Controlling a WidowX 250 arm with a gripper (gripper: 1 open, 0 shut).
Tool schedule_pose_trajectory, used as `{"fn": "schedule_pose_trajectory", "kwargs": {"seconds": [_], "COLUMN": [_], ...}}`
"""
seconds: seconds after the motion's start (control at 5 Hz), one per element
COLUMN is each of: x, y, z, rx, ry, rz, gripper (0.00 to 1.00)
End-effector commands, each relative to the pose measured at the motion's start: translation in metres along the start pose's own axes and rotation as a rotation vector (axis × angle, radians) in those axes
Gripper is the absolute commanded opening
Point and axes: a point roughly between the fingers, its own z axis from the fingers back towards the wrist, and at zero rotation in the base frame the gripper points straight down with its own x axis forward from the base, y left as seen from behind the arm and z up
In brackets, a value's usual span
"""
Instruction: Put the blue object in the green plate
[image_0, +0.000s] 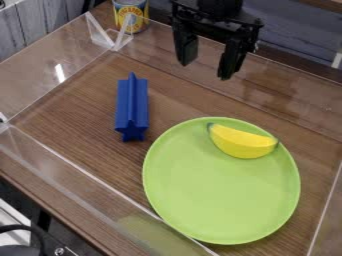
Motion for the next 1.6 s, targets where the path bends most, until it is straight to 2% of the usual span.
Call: {"fn": "schedule_pose_trajectory", "kwargs": {"seconds": [0.0, 0.2, 0.4, 0.6, 1.0, 1.2, 1.4], "x": [-0.001, -0.003, -0.006, -0.017, -0.022, -0.023, -0.026], "y": [0.007, 0.028, 0.057, 0.074, 0.074, 0.072, 0.082], "z": [-0.012, -0.015, -0.016, -0.015, -0.02, -0.023, -0.024], "rx": [0.0, 0.001, 0.004, 0.007, 0.009, 0.006, 0.005], "ry": [0.015, 0.009, -0.018, -0.031, -0.018, -0.022, -0.027], "rz": [0.01, 0.099, 0.17, 0.276, 0.398, 0.447, 0.471], "gripper": [1.0, 1.0, 1.0, 1.0, 1.0, 1.0, 1.0]}}
